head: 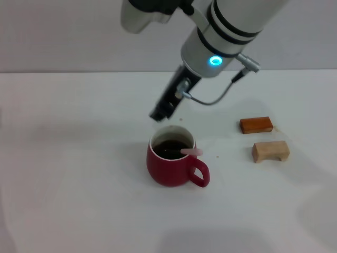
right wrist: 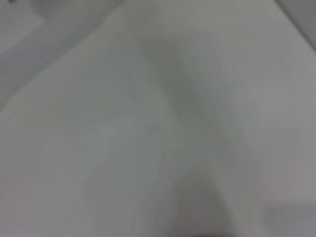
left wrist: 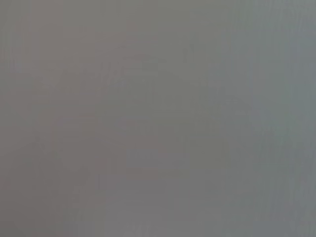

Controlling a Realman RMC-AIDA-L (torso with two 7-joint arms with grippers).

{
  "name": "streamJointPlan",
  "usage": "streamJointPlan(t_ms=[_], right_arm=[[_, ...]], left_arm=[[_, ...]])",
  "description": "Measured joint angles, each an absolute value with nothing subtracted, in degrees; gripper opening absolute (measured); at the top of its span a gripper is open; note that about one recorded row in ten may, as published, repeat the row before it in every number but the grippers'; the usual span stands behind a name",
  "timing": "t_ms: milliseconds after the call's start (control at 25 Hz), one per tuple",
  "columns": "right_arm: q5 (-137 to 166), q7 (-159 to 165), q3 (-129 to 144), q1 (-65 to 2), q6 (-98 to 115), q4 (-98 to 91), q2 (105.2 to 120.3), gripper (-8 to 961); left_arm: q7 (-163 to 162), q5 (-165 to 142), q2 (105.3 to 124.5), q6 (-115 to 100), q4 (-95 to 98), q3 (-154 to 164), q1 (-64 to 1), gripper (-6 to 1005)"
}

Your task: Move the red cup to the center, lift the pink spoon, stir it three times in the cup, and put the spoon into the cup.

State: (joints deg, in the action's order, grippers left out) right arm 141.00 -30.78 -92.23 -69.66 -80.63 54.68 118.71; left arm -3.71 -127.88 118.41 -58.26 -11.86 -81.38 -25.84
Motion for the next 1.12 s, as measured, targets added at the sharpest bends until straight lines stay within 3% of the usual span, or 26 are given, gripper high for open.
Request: streamJointPlan(t_ms=[160,320,520,560,840,1120], right_arm=[[142.05,-31.10,-90.20,-62.25,-70.76,64.35,118.81,272],[142.22,-34.51,-83.32,-47.55,-48.86,75.89,118.90,273],[142.32,-40.19,-71.03,-30.33,-4.98,74.77,119.12,273],[142.18,-40.05,-67.93,-27.31,11.95,69.59,119.19,274],[135.18,-31.17,-62.42,-24.62,48.70,54.02,119.20,274],[134.13,-6.13,-62.37,-19.77,70.56,39.09,119.12,274]], left_arm=[[-3.70,-127.88,118.45,-58.30,-11.87,-81.19,-25.83,844],[-3.63,-127.88,118.46,-58.52,-11.87,-80.73,-25.78,844],[-3.23,-127.96,118.47,-59.73,-11.86,-79.89,-25.65,845],[-3.15,-128.00,118.40,-60.22,-11.84,-79.44,-25.50,845],[-3.08,-127.96,118.26,-61.64,-11.82,-78.86,-25.07,846],[-3.08,-127.98,118.14,-64.69,-11.65,-78.38,-24.86,846]])
